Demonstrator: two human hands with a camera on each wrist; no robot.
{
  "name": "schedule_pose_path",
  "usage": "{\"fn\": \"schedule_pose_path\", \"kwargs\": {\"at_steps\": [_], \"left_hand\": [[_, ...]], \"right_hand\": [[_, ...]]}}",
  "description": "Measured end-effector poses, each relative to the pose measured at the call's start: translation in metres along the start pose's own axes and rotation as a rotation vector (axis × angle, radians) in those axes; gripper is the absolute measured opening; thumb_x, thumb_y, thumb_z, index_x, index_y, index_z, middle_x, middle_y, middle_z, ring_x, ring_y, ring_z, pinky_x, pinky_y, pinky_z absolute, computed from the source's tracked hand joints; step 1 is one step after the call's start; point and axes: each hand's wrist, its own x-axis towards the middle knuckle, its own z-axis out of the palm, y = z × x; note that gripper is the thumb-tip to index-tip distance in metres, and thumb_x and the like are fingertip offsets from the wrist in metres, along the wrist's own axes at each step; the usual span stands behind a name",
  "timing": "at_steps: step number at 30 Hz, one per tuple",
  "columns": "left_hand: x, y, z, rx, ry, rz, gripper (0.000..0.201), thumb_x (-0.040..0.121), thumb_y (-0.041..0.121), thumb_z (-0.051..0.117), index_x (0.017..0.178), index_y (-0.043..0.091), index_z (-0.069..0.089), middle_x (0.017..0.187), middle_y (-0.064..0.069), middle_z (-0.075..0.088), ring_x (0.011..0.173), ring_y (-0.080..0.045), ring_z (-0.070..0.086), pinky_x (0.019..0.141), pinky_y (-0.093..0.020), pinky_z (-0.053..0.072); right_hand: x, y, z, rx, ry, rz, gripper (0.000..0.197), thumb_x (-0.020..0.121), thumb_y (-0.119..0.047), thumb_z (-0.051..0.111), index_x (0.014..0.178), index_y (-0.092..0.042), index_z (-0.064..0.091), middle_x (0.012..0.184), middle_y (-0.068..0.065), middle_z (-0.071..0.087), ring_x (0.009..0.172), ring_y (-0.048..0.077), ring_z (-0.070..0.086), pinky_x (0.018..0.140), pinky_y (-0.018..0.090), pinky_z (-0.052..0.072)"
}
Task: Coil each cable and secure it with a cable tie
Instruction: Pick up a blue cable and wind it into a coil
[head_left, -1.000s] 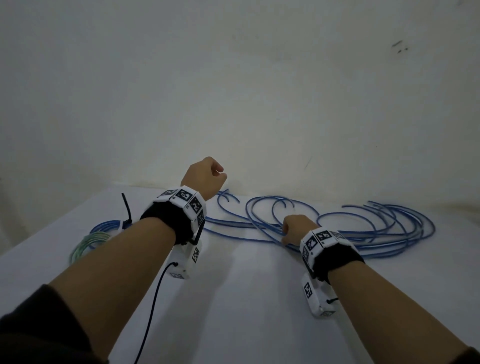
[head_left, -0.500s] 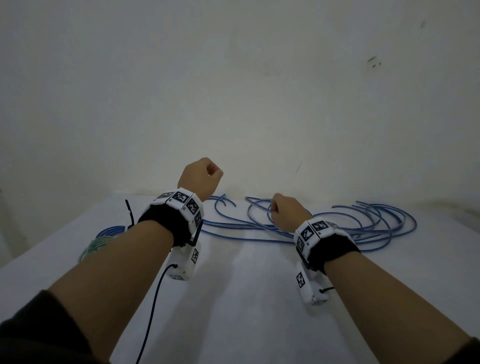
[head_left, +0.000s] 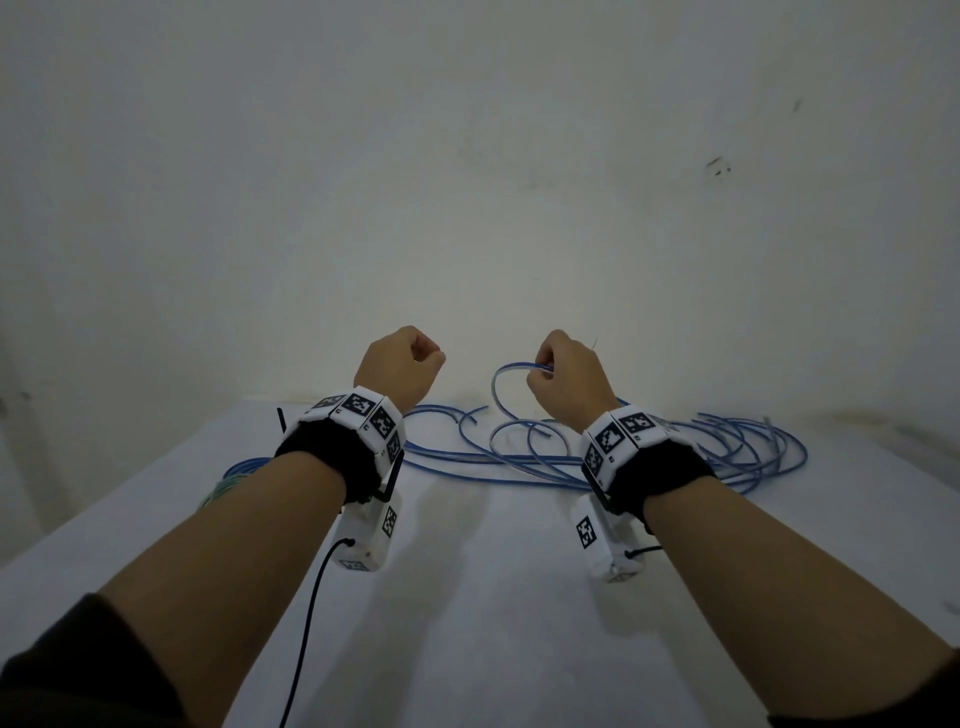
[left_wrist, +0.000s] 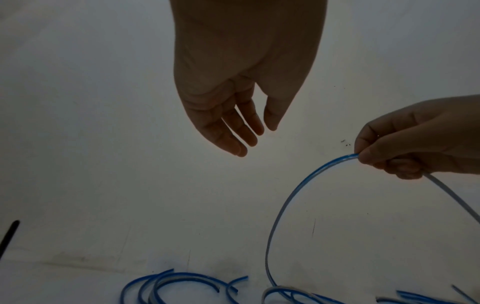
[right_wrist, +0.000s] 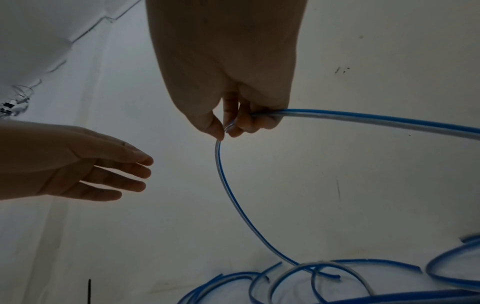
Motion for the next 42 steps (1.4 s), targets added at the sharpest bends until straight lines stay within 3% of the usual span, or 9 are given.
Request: {"fn": "schedule_pose_path", "kwargs": {"at_steps": [7,10,17,22,26,30,36,39,42], "left_hand": [[-0.002,0.000,-0.002,0.036,-0.026,-0.012,0.008,0.088,0.022,0.057,0.085,0.016,0.062,0.094,-0.002,0.066,0.088,-0.016,0.057,0.074,-0.023,0.039],[-0.002,-0.003,0.000,0.033,-0.047,-0.025,0.008,0.088,0.023,0.058,0.084,0.017,0.061,0.095,-0.002,0.067,0.091,-0.017,0.059,0.075,-0.023,0.039],[0.000,-0.005,0.010,-0.002,-0.092,-0.038,0.020,0.087,0.028,0.061,0.100,0.014,0.063,0.098,0.000,0.064,0.094,-0.016,0.058,0.079,-0.023,0.040],[0.005,-0.008,0.014,0.078,-0.103,-0.043,0.009,0.087,0.025,0.059,0.084,0.016,0.060,0.098,-0.002,0.067,0.096,-0.019,0.060,0.077,-0.024,0.040],[0.006,-0.012,0.014,-0.016,-0.159,-0.043,0.032,0.084,0.029,0.066,0.112,0.014,0.058,0.107,-0.002,0.062,0.096,-0.017,0.058,0.082,-0.029,0.046],[0.007,-0.010,0.018,-0.050,-0.361,0.050,0.055,0.086,0.028,0.064,0.135,0.018,0.042,0.131,-0.005,0.050,0.117,-0.022,0.052,0.094,-0.030,0.042],[0.006,-0.011,0.023,-0.097,-0.358,0.085,0.016,0.092,0.020,0.056,0.107,0.015,0.058,0.102,0.000,0.061,0.093,-0.018,0.059,0.078,-0.024,0.042],[0.008,-0.016,0.021,-0.077,-0.360,0.084,0.015,0.094,0.024,0.052,0.090,0.013,0.061,0.090,-0.004,0.063,0.084,-0.019,0.059,0.077,-0.029,0.045],[0.008,-0.023,0.018,-0.041,-0.385,0.094,0.021,0.096,0.027,0.046,0.080,0.016,0.054,0.081,0.003,0.062,0.074,-0.011,0.056,0.067,-0.018,0.040]], "right_hand": [[0.002,-0.015,-0.003,0.091,0.076,-0.071,0.006,0.083,-0.007,0.055,0.087,-0.003,0.052,0.080,0.008,0.055,0.070,0.020,0.047,0.064,0.032,0.041],[0.003,-0.017,-0.005,0.151,0.122,-0.092,0.006,0.083,-0.008,0.056,0.085,-0.007,0.050,0.077,0.005,0.053,0.066,0.015,0.044,0.059,0.023,0.038],[0.007,-0.014,-0.004,0.253,0.161,-0.094,0.008,0.081,-0.006,0.057,0.081,-0.010,0.050,0.069,-0.002,0.050,0.063,0.012,0.044,0.059,0.020,0.037],[0.007,-0.011,-0.002,0.346,0.155,-0.075,0.008,0.082,-0.005,0.058,0.082,-0.009,0.051,0.069,-0.003,0.051,0.063,0.011,0.045,0.059,0.018,0.040],[0.008,-0.013,0.001,0.423,0.167,-0.068,0.007,0.083,-0.005,0.059,0.084,-0.008,0.053,0.069,-0.003,0.053,0.062,0.007,0.046,0.057,0.011,0.040],[0.011,-0.019,0.004,0.492,0.185,-0.068,0.006,0.083,-0.005,0.061,0.085,-0.006,0.055,0.070,-0.004,0.053,0.061,0.005,0.047,0.057,0.010,0.040],[0.014,-0.020,0.003,0.558,0.223,-0.060,0.008,0.086,-0.008,0.062,0.085,-0.010,0.054,0.071,-0.005,0.052,0.059,-0.001,0.046,0.059,0.010,0.040],[0.016,-0.016,-0.004,0.575,0.296,-0.057,0.007,0.090,-0.008,0.059,0.089,-0.008,0.052,0.073,-0.006,0.051,0.064,0.002,0.047,0.061,0.009,0.040],[0.022,-0.008,-0.014,0.573,0.409,-0.007,0.006,0.092,-0.007,0.055,0.091,-0.008,0.049,0.073,-0.007,0.048,0.064,0.002,0.044,0.060,0.008,0.038]]}}
